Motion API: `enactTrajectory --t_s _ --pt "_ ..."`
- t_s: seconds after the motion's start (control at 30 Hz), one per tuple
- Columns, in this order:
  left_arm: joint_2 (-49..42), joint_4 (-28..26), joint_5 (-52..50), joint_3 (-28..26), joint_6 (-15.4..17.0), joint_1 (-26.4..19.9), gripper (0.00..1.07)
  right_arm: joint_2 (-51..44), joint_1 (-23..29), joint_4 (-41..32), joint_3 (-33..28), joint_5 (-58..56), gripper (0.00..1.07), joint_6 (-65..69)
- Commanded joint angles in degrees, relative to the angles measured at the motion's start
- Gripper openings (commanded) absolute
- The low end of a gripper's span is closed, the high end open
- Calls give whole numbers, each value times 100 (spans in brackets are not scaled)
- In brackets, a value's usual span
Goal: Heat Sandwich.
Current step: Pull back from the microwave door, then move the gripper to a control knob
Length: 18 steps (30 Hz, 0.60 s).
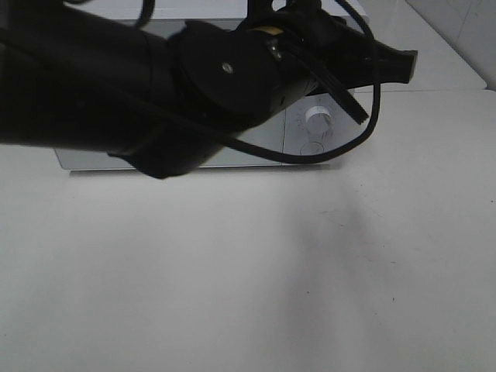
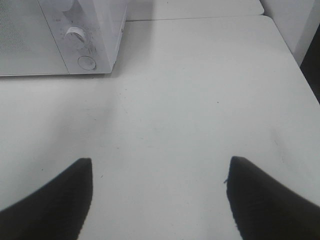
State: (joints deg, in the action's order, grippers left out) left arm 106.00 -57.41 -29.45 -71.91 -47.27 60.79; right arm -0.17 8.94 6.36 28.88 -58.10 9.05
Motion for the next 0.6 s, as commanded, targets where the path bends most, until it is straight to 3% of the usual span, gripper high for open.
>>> enactTrajectory --t_s 0.03,0.13,0.27,0.43,0.53,0.57,0.6 --pt "-264 762 1249 -17 -23 -143 0 -166 -6 57 -17 69 74 -40" --pt "-390 1152 1885 -17 -23 -229 0 -166 -6 57 -17 69 74 -40" --pt "-728 2086 4114 -17 -34 -647 0 -166 -6 57 -17 69 74 -40" --pt "-894 2435 5185 -23 -40 -859 0 -166 -6 57 -17 69 74 -40" --pt "-1112 2653 6325 -29 201 -1209 15 -166 -6 57 -17 69 74 -40" --pt "-1220 2681 6715 -29 476 -1415 31 -166 -6 57 -17 69 74 -40" --pt "-1220 2681 6715 -29 476 -1415 31 -166 -6 57 -17 69 74 -40"
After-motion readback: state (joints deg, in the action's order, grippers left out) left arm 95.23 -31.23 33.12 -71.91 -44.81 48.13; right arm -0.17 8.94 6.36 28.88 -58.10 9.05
